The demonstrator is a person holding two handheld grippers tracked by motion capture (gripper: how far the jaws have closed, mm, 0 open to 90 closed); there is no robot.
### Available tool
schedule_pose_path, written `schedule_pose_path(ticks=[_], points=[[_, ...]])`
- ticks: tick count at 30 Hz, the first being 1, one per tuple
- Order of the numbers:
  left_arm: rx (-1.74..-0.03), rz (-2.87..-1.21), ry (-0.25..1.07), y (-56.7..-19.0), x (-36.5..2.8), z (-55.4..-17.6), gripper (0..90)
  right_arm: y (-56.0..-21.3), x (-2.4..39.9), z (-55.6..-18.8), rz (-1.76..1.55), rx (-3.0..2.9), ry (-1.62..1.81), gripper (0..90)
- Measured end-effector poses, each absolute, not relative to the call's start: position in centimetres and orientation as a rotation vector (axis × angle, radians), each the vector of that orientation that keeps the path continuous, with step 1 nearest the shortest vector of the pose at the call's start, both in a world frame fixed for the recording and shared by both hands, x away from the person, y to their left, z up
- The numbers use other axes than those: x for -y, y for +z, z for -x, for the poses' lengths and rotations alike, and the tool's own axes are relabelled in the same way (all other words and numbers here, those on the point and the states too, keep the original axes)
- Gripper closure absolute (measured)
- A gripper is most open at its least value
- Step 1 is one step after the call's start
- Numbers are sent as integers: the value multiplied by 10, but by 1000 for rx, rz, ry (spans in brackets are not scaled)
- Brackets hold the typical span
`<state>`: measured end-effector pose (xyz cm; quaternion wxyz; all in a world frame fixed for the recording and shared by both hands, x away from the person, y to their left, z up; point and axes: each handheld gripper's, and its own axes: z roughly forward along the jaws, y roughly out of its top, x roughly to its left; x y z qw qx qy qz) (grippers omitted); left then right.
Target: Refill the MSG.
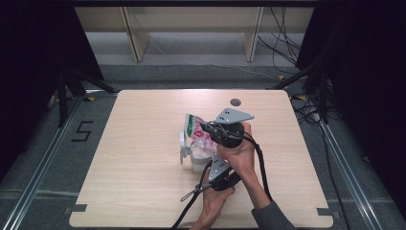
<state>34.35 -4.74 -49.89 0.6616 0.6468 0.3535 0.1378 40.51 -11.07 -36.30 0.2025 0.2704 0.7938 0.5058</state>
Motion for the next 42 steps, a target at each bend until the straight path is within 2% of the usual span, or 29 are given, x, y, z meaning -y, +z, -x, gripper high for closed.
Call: schedule_pose_path(ticks=[42], points=[[-804,-1472,315,-498,48,-342,796,-364,111,-406,-748,-2201,1400,900]])
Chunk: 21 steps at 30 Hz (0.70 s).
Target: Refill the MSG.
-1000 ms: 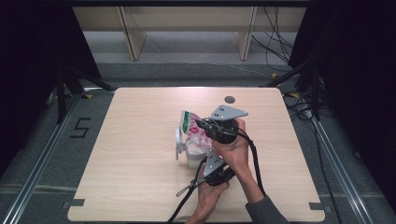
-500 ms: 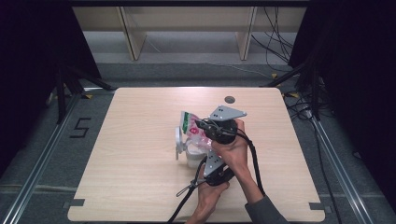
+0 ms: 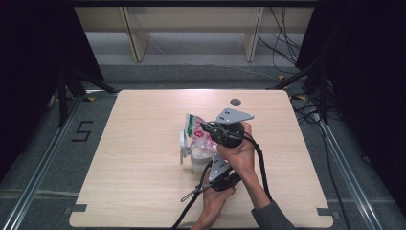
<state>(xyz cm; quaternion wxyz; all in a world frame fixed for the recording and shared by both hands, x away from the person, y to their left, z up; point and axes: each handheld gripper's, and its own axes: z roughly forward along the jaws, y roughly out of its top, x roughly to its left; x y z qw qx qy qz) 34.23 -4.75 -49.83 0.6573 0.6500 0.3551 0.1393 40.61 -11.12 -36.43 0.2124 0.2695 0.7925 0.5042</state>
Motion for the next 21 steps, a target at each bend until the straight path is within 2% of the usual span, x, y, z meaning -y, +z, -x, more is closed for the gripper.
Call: schedule_pose_path(ticks=[21], points=[[-785,-1477,317,-500,48,-342,795,-361,116,-405,-741,-2203,1413,900]])
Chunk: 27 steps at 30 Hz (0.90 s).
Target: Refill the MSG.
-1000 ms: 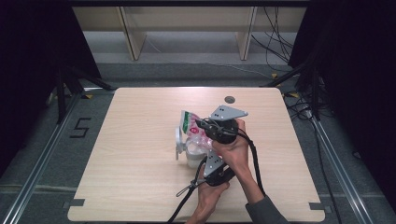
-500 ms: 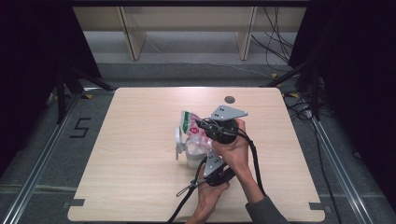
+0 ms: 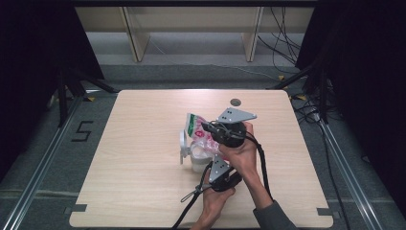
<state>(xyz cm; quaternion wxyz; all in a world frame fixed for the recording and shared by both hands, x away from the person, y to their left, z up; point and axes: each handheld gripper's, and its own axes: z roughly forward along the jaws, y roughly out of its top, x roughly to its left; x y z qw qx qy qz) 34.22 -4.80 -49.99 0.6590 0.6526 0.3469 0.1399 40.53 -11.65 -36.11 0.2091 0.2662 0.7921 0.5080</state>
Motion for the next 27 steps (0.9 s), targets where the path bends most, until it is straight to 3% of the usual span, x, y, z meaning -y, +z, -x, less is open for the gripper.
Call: schedule_pose_path(ticks=[27], points=[[-787,-1510,309,-504,49,-339,784,-353,136,-397,-771,-2209,1515,900]])
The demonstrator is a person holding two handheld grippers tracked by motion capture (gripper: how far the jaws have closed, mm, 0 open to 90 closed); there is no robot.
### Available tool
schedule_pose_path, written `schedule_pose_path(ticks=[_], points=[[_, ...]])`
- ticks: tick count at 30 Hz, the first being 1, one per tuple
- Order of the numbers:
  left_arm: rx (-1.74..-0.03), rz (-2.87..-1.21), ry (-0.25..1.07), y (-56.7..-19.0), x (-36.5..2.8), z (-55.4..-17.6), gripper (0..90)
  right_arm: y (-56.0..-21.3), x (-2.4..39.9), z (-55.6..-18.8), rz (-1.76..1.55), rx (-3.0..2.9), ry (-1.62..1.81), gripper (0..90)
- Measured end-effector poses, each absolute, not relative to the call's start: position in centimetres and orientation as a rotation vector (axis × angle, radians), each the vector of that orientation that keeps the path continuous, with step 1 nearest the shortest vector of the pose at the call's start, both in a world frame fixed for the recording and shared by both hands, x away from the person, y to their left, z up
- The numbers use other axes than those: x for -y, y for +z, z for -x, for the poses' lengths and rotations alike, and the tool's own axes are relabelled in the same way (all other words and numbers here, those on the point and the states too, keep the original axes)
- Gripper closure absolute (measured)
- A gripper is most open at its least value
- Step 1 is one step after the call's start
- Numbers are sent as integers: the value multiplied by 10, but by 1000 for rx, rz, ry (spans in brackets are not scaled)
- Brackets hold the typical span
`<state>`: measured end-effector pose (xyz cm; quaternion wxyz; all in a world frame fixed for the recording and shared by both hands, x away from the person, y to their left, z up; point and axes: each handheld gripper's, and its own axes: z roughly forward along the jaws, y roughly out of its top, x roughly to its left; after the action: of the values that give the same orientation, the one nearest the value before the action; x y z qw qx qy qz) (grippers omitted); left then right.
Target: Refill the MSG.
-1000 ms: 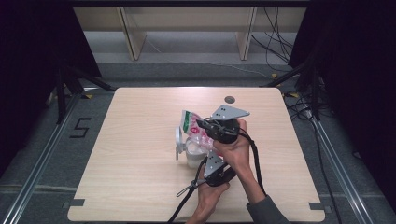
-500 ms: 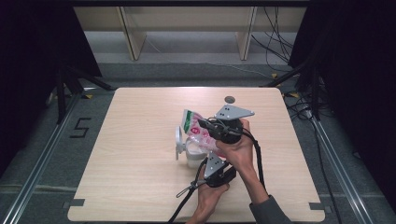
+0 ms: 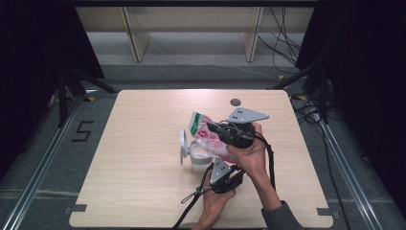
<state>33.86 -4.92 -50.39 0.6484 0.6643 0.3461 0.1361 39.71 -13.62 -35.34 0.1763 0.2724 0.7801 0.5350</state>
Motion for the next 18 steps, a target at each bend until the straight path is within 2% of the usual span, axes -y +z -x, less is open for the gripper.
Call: schedule_pose_path(ticks=[17,18], points=[[-803,-1543,294,-508,48,-334,764,-351,170,-391,-823,-2169,1677,900],[-801,-1581,313,-509,45,-334,762,-352,172,-390,-824,-2164,1692,900]])
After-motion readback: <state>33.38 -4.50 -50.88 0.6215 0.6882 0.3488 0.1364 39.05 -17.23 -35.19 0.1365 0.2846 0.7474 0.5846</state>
